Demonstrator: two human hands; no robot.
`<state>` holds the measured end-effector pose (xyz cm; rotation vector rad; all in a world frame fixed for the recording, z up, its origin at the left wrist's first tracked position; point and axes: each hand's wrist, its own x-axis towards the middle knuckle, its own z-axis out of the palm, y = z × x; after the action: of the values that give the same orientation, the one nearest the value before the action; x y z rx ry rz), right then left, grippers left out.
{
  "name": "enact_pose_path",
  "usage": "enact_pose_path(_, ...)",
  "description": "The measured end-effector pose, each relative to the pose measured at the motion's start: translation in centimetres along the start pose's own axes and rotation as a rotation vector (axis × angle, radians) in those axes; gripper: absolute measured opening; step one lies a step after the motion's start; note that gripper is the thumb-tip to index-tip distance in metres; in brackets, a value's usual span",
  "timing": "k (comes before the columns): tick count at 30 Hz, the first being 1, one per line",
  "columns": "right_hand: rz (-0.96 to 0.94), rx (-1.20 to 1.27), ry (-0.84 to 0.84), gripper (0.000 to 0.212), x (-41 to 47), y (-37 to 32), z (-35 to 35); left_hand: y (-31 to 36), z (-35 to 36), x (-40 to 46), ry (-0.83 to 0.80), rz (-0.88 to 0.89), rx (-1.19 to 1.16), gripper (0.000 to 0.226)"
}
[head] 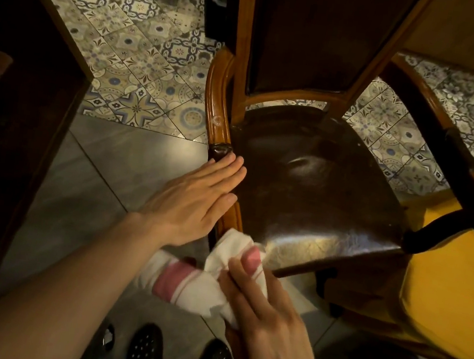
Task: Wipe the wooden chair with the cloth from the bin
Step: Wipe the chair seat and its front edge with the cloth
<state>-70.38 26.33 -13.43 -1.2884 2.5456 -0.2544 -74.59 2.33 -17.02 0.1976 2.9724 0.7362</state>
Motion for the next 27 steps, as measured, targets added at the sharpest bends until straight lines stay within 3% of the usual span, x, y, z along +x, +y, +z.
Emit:
enact_pose_path(2,-0.044,-0.042,0.014,0.052,-1.0,0.1,0.1,0.0,0.3,-0.1,0.01,-0.013,-0.02,0.056)
enact_pose_path(6,-0.025,-0.032,-0.048,0.069,0.3,0.1,-0.6,-0.1,0.6,0.0,0.055,-0.049,-0.076,0.054)
enact_pose_path(10,0.019,0.108,0.034,0.06,4.9,0.2,-1.4,0.1,0.0,0.0,0.08,-0.1,-0.166,0.054)
enact_pose_path(13,0.011,0.082,0.061,0.06,7.7,0.5,-1.7,0.0,-0.6,0.0,0.044,-0.174,-0.188,0.054)
enact_pose_path(20,-0.002,0.132,0.041,0.065,7.5,1.3,-1.2,0.3,-0.7,0.2,0.028,-0.093,-0.127,0.054)
enact_pose_path(27,-0.093,0.084,0.055,0.045,4.6,2.8,-1.7,0.4,-0.3,0.1,0.056,-0.084,-0.157,0.052)
